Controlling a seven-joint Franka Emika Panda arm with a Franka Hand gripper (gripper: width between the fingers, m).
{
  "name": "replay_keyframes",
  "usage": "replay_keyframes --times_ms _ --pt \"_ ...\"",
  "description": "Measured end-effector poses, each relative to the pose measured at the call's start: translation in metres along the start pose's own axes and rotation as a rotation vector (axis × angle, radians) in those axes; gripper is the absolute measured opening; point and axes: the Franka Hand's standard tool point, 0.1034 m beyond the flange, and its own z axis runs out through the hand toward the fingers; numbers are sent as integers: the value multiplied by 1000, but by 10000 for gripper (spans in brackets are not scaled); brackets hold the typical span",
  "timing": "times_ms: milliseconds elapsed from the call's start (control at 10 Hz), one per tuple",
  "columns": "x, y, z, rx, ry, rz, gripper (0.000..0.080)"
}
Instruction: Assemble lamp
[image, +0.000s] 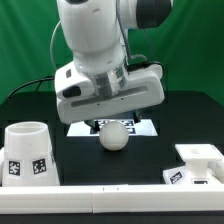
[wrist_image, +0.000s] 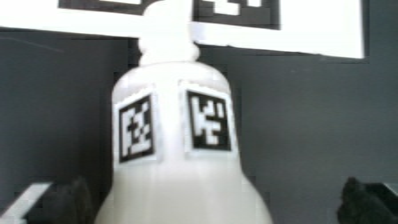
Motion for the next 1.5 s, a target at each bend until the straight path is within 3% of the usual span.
replay_keyframes --times_ms 200,300,400,600,700,1200,1500 --pt "-3 -2 1 20 -84 -4 698" --pt "-2 4 -8 -12 -106 21 698" --pt "-1 0 -11 -47 -114 91 698" --pt "4 -15 -4 -71 -110 107 698" --pt "5 -17 2 -74 -93 102 698" --pt "6 -18 3 -62 -102 99 698" --pt "15 -13 -4 -49 -143 80 698"
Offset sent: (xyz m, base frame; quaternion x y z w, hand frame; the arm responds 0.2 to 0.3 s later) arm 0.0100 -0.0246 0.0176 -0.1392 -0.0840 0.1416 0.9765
